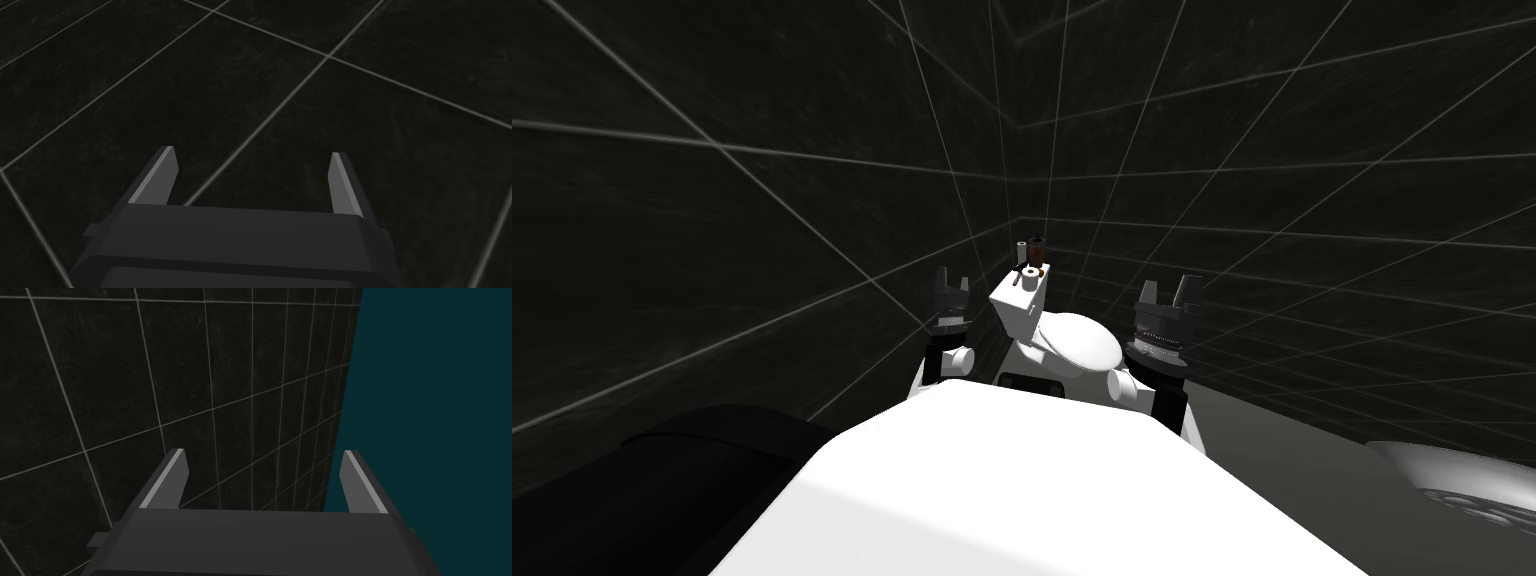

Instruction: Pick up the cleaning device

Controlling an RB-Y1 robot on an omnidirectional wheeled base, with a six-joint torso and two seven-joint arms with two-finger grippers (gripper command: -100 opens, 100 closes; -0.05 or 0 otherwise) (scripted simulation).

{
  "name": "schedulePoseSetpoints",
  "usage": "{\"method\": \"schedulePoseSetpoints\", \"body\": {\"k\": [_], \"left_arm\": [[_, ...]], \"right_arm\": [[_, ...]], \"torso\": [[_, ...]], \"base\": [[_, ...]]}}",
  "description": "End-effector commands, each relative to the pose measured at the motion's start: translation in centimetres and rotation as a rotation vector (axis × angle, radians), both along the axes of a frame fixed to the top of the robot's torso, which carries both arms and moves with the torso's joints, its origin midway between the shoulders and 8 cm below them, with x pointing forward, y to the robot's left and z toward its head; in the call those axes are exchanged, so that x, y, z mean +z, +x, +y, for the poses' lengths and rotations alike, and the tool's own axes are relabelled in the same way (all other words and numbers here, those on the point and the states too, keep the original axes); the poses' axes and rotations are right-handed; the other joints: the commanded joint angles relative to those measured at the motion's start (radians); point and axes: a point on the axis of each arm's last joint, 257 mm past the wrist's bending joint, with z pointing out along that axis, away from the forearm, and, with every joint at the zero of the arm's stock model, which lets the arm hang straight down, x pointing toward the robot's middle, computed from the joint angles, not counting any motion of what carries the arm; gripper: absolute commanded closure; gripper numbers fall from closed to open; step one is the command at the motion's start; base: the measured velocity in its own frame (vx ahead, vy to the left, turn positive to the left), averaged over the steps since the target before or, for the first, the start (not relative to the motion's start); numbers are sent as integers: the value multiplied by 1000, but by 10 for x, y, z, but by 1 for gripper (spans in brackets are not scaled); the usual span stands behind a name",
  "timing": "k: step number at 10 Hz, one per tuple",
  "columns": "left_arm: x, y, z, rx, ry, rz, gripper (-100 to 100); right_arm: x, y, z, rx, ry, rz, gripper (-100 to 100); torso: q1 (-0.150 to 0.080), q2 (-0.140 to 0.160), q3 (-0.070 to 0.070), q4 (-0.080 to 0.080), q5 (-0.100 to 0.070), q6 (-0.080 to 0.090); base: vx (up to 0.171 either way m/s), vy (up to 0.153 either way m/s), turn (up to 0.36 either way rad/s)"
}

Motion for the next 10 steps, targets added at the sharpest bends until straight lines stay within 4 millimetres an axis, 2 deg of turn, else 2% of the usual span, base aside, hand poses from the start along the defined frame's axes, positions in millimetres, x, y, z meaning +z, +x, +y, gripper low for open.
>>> {"method": "schedulePoseSetpoints", "body": {"k": [1,3,6,7,8,9,10], "left_arm": [[-1,11,-7,-39,8,15,-100],[-4,28,-14,-85,8,38,-100],[-14,64,-27,-164,-8,101,-100],[-11,65,-28,-167,-8,96,-100],[-15,80,-32,-193,-17,121,-100],[-14,80,-33,-194,-17,122,-100],[-20,96,-36,-219,-27,155,-100]], "right_arm": [[0,0,0,0,0,0,0],[0,0,0,0,0,0,0],[0,0,0,0,0,0,0],[0,0,0,0,0,0,0],[0,0,0,0,0,0,0],[0,0,0,0,0,0,0],[0,0,0,0,0,0,0]], "torso": [[0,0,0,0,0,0],[-4,-1,-1,0,-1,0],[-5,-3,-2,-1,-1,0],[-7,-4,-2,-1,-1,0],[-5,-3,-2,-1,-1,0],[-3,-2,-1,-1,-1,0],[-2,-2,-1,0,-1,0]], "base": [[4,-32,-25],[27,-68,-28],[39,-86,-27],[31,-62,0],[27,-39,-13],[18,-27,-8],[21,-38,-14]]}}
